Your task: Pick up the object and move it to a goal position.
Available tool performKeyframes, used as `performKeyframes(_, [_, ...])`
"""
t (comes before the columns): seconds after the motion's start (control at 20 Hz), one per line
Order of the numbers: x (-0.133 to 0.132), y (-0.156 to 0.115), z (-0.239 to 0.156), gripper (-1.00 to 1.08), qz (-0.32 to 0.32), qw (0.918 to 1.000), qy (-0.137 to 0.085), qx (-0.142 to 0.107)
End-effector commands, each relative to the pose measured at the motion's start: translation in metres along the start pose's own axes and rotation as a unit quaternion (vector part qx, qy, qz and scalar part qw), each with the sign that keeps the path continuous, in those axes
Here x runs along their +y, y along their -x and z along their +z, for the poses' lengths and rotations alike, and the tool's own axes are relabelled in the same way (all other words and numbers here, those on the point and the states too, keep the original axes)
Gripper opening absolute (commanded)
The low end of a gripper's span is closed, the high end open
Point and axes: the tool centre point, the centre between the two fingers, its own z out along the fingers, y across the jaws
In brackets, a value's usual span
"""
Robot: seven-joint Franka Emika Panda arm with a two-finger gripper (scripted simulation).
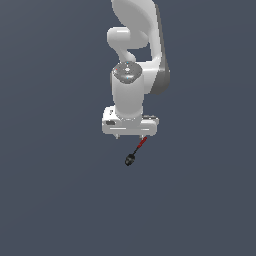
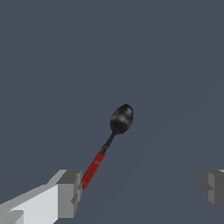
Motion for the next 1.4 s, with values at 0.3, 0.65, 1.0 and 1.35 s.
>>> performKeyframes(0.3, [0.001,-0.001,0.001,1.0,0.001,1.0,-0.001,0.0])
performKeyframes(0.65, [-0.004,0.002,0.016,1.0,0.031,0.9995,0.0,0.002])
performKeyframes(1.0, [-0.013,0.008,0.043,1.0,0.088,0.9961,0.003,0.004])
performKeyframes(1.35, [-0.023,0.017,0.076,1.0,0.16,0.987,0.007,0.009])
